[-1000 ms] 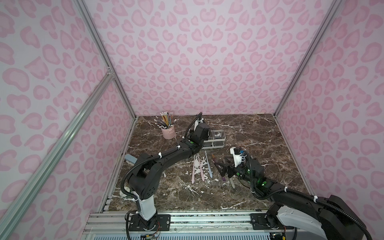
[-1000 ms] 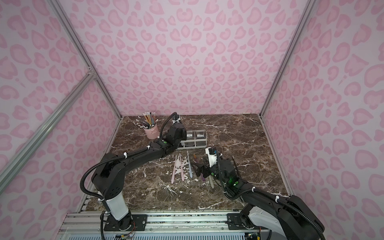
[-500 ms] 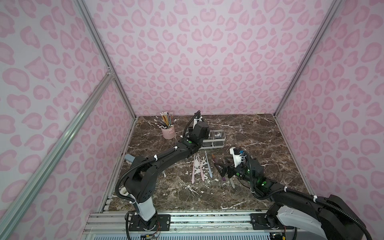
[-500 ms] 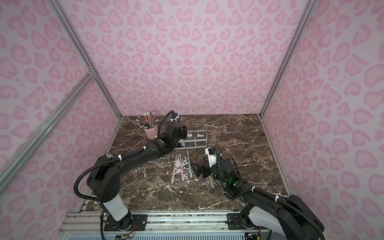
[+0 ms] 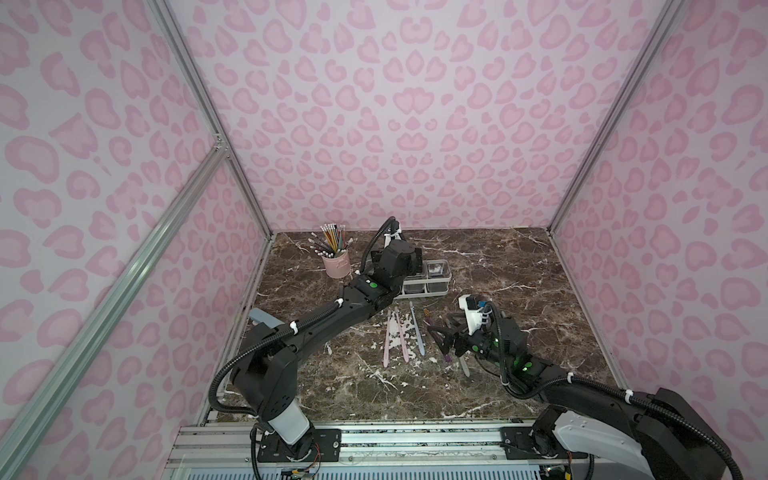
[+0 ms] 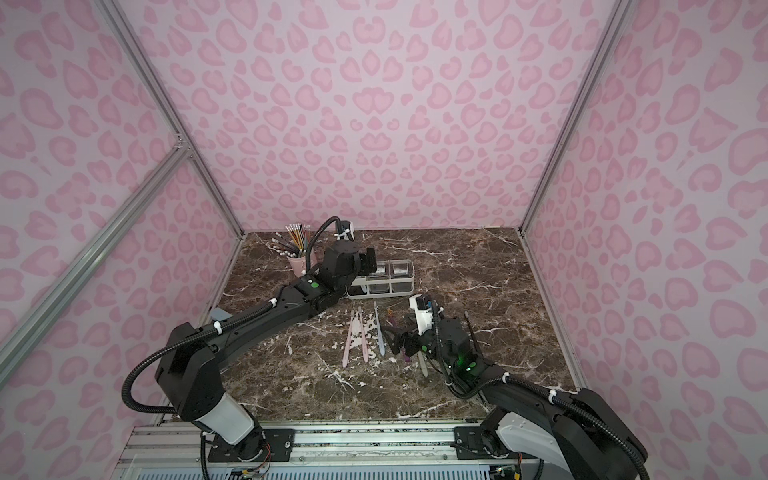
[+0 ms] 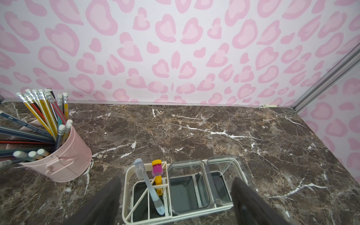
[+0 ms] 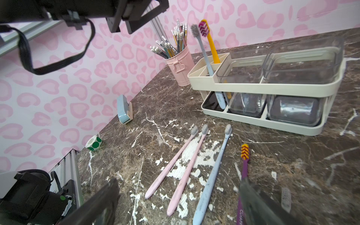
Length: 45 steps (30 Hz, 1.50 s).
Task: Place the toothbrush into the toothbrush holder
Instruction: Place the toothbrush in the toothbrush holder, then pick up the toothbrush from the center of the board.
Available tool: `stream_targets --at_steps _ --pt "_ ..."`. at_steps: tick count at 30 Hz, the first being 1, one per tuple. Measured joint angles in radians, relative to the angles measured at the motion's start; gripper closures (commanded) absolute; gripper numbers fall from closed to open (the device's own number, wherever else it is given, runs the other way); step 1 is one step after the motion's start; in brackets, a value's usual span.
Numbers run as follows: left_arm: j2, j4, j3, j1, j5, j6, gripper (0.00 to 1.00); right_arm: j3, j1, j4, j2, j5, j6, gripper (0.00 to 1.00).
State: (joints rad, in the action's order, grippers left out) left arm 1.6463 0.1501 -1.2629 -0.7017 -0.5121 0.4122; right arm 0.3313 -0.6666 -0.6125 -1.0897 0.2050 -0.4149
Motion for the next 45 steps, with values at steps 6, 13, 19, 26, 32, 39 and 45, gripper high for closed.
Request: stream_targets --at_steps 6,13,19,26,32,39,45 --pt "-0.101 0.043 0.015 0.000 0.008 0.026 0.10 0.000 0.000 -0.003 -0.006 0.000 0.000 0.02" --pt "-0.247 0.154 0.112 0.000 -0.008 0.060 0.11 0.017 -0.024 -0.001 -0.077 0.000 -0.001 0.02" --pt "-0.325 0.259 0.188 -0.001 -0.006 0.086 0.13 0.048 -0.062 0.005 -0.099 -0.011 0.000 0.02" --pt "-0.320 0.343 0.273 -0.001 0.056 0.119 0.20 0.080 -0.053 0.062 -0.033 -0.108 0.004 0.02" --pt "-0.228 0.354 0.277 -0.001 0.122 0.122 0.27 0.065 -0.003 0.100 -0.002 -0.174 -0.005 0.02" --pt "-0.092 0.354 0.259 0.000 0.194 0.121 0.33 0.000 0.051 0.097 0.049 -0.187 -0.037 0.02" --pt "-0.014 0.327 0.263 0.000 0.246 0.119 0.44 -0.022 0.074 0.093 0.116 -0.188 -0.050 0.02"
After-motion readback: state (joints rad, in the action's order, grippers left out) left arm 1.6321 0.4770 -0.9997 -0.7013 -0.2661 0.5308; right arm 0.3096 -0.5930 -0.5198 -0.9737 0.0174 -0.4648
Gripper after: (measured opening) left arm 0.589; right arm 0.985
